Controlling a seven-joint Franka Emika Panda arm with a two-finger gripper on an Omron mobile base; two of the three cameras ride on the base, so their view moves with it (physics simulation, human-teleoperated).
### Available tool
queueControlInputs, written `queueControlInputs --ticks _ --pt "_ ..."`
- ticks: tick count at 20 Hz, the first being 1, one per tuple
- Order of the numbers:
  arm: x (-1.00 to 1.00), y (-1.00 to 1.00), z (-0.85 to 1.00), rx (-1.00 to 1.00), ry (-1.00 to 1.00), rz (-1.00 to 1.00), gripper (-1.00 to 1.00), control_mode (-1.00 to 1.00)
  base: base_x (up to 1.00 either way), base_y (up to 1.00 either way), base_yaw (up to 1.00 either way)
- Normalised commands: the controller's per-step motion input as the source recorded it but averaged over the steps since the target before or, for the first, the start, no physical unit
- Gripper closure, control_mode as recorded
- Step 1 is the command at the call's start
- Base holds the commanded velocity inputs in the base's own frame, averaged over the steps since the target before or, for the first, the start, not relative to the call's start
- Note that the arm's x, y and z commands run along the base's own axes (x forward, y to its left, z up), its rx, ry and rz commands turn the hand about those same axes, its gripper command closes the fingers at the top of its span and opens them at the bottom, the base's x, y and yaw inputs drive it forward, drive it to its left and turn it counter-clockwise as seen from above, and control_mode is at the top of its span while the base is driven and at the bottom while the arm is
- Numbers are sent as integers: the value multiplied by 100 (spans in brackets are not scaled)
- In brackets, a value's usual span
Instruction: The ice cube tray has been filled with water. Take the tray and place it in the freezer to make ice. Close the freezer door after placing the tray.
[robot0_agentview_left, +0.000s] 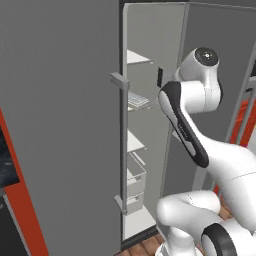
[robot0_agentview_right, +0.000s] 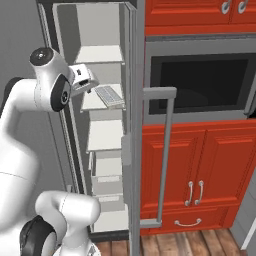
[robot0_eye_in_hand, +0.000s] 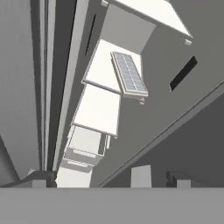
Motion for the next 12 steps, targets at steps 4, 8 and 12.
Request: queueControlInputs --ticks 4,8,12 --pt "0 0 0 0 0 0 -100 100 -83 0 0" --pt "0 0 0 0 0 0 -100 100 -91 1 0" --pt "0 0 0 0 0 0 -100 100 -77 10 0"
